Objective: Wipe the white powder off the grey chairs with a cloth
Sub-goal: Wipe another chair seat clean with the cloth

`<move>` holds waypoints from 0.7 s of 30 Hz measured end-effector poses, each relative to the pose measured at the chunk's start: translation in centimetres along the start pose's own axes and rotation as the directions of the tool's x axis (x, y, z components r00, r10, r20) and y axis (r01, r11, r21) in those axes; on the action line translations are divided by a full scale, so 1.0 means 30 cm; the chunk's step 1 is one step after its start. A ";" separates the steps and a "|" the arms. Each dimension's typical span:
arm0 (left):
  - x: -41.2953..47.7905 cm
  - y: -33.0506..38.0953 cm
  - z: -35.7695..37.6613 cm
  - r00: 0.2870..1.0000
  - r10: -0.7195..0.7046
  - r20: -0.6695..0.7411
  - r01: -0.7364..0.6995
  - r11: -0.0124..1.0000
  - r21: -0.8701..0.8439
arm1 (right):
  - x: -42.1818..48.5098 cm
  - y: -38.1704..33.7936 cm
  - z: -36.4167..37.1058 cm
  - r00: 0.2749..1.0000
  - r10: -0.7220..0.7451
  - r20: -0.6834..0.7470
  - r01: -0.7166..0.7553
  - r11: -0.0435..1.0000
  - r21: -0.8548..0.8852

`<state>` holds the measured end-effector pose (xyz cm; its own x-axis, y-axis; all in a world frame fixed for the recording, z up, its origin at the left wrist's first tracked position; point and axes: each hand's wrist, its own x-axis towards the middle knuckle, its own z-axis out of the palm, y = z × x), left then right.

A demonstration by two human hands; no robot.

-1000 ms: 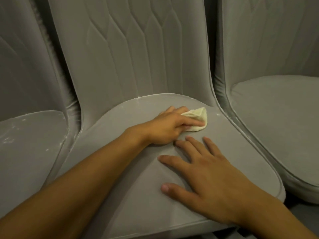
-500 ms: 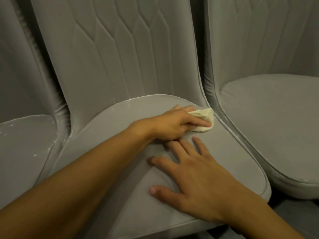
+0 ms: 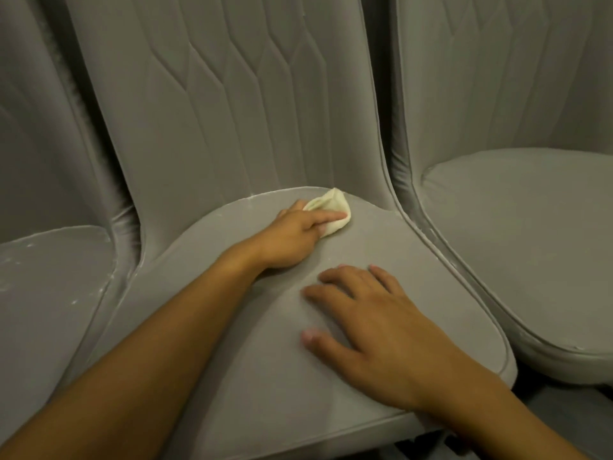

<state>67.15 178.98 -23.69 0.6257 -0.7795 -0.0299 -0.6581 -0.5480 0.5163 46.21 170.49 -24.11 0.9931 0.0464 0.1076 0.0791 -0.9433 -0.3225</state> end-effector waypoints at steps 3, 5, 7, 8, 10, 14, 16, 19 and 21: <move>-0.120 0.026 0.002 0.994 -0.017 -0.109 -0.012 0.966 -0.259 | 0.010 0.001 0.003 0.992 0.074 -0.099 -0.056 0.984 0.170; -0.178 0.063 0.010 0.982 -0.030 -0.186 -0.044 0.924 -0.379 | 0.015 -0.001 -0.001 0.982 0.143 -0.126 -0.085 0.920 0.383; -0.232 0.109 0.029 0.976 -0.001 -0.219 -0.100 0.886 -0.452 | 0.033 -0.003 -0.007 0.952 0.256 -0.168 -0.101 0.780 0.618; -0.259 0.135 0.043 0.977 0.011 -0.214 -0.111 0.881 -0.459 | 0.046 -0.007 -0.010 0.931 0.317 -0.183 -0.100 0.701 0.706; -0.299 0.174 0.069 0.984 0.037 -0.172 -0.114 0.880 -0.461 | 0.073 -0.005 -0.013 0.894 0.408 -0.186 -0.094 0.576 0.812; -0.384 0.166 0.053 0.997 0.039 -0.068 -0.069 0.842 -0.535 | 0.115 0.067 -0.036 0.869 0.445 -0.215 -0.184 0.695 0.696; -0.430 0.098 0.015 0.996 0.037 -0.083 -0.059 0.959 -0.276 | 0.126 0.120 -0.058 0.873 0.441 -0.208 -0.297 0.819 0.491; -0.483 -0.017 -0.036 0.994 -0.077 -0.080 0.089 0.985 0.147 | 0.147 0.156 -0.092 0.837 0.514 -0.188 -0.513 0.856 0.057; -0.504 -0.059 -0.046 0.982 -0.170 -0.086 0.188 0.942 0.280 | 0.177 0.152 -0.095 0.829 0.532 -0.171 -0.540 0.842 0.000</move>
<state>59.43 192.16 -22.97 0.7623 -0.6457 -0.0438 -0.6191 -0.7473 0.2411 51.60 165.49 -22.34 0.8507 -0.5197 0.0787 -0.4698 -0.8189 -0.3297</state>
